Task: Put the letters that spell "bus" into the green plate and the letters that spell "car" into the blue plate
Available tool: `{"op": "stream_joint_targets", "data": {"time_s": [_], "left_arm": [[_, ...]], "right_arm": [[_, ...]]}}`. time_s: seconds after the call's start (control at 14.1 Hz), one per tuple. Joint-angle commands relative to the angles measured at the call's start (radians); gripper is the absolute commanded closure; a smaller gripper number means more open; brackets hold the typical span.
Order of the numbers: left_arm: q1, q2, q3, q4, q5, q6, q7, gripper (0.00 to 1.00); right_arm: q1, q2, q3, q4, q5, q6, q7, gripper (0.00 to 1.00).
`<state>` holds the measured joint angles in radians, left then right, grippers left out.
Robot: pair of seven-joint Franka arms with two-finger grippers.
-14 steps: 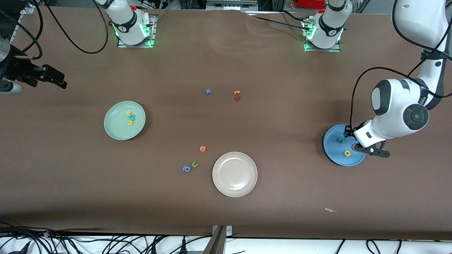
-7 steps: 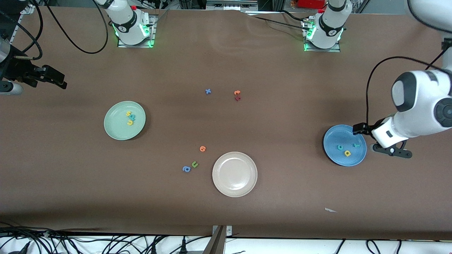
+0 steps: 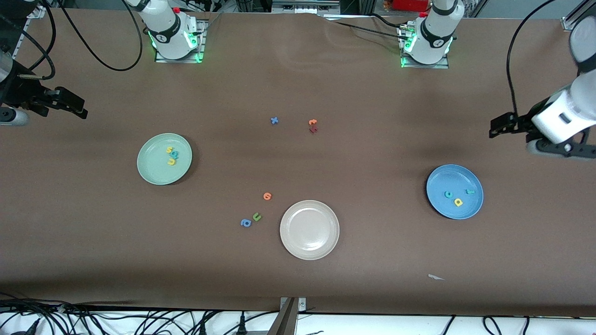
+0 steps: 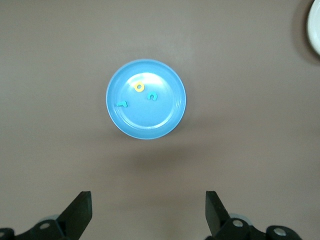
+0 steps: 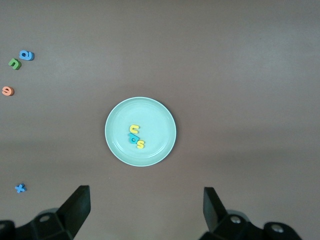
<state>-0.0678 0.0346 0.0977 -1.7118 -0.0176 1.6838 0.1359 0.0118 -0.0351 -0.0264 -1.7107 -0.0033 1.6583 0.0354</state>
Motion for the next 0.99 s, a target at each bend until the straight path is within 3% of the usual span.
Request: {"op": "stream_joint_targets", "data": {"time_s": [0.0,0.92], "left_arm": [[-0.007,-0.012,0.005,0.035,0.01,-0.013,-0.021,0.0],[0.016,-0.024,-0.001,0.018,0.01,-0.026,-0.033,0.0]], "right_arm": [[-0.013,0.009,0.006,0.022,0.022,-0.006,-0.017,0.0],[-0.009,0.008,0.01,0.022,0.032,-0.006,-0.017,0.0]]}}
